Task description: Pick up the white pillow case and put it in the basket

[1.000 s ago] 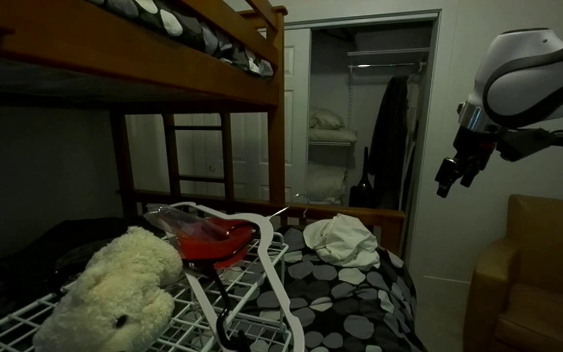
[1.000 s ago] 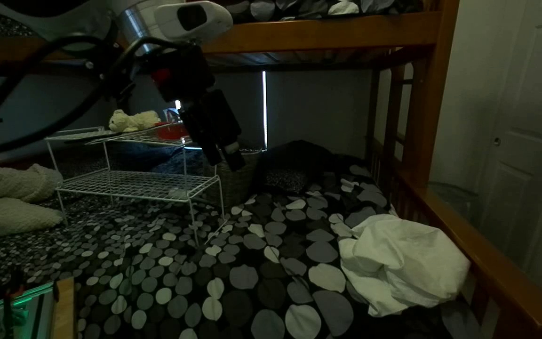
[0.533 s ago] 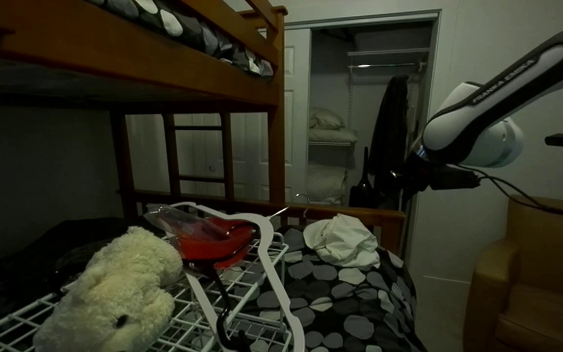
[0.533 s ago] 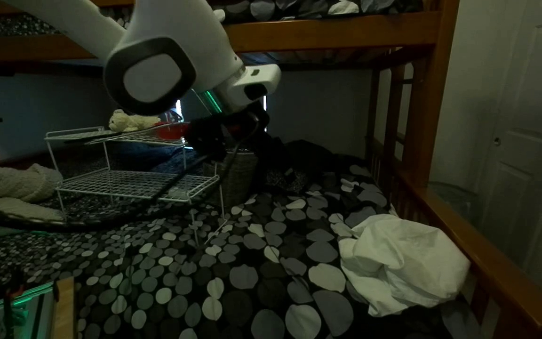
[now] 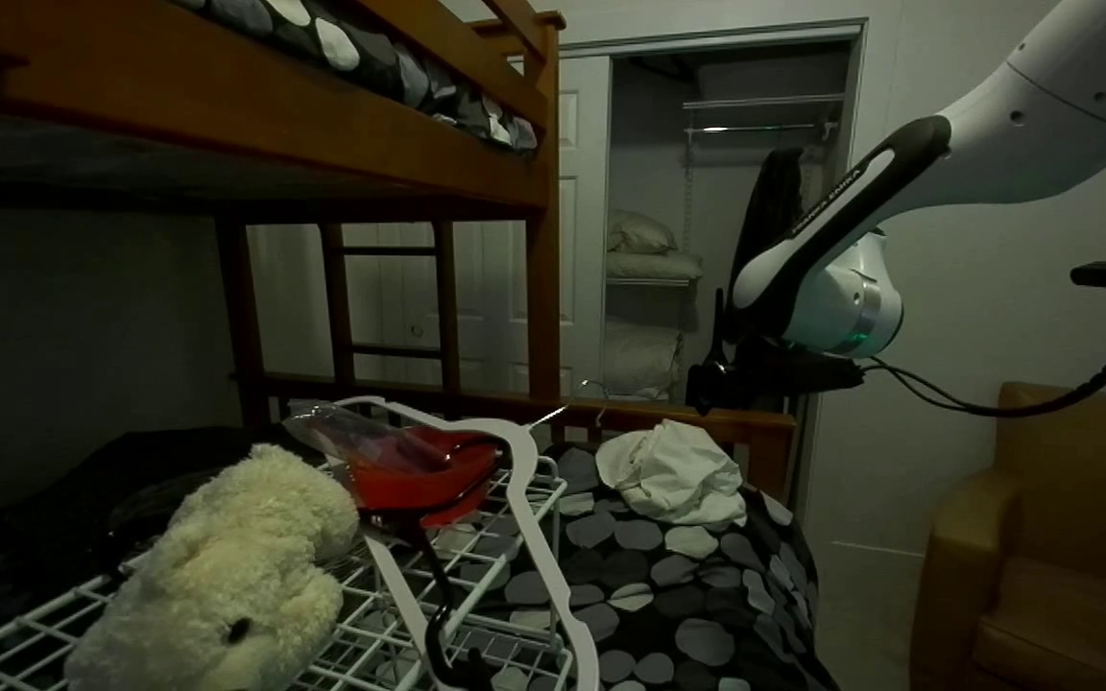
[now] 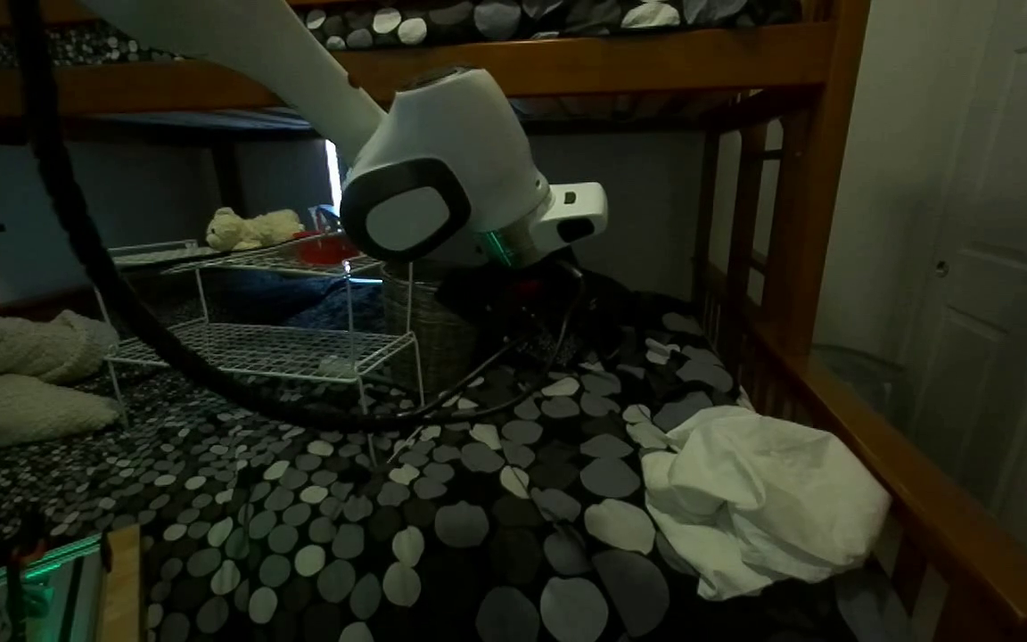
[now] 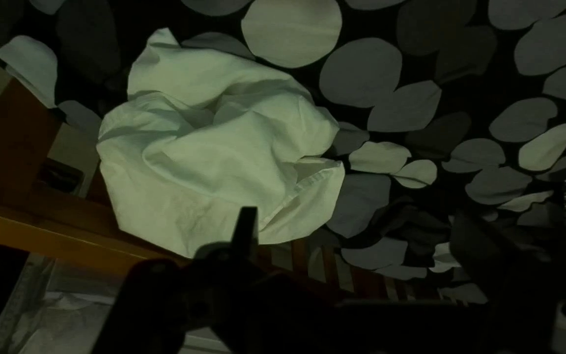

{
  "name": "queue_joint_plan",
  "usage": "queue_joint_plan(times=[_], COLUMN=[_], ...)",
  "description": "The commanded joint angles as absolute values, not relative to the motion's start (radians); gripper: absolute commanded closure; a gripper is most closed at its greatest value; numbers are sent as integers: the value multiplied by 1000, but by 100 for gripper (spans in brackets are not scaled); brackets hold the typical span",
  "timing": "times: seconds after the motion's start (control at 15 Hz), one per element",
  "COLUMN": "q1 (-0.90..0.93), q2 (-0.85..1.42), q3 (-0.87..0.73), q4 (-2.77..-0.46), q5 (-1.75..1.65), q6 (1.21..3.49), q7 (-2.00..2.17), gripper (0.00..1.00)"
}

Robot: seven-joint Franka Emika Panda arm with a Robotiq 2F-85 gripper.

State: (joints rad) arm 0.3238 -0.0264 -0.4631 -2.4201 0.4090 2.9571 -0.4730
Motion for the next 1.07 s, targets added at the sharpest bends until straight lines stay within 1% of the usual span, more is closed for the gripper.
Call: queue_joint_plan(times=[0.0, 0.07, 0.2, 0.33, 0.6, 1.0], q1=[324, 324, 306, 293, 194, 42], q2=[-24, -24, 55, 164, 386, 700], q3=[-464, -465, -476, -484, -423, -320], q4=[-2417, -2417, -2401, -2336, -2138, -1763], q5=[409, 409, 359, 425, 489, 447], q6=[2957, 2957, 3015, 3008, 2943, 2878], q7=[-473, -474, -421, -466, -567, -621], gripper=[0, 0, 0, 0, 0, 0])
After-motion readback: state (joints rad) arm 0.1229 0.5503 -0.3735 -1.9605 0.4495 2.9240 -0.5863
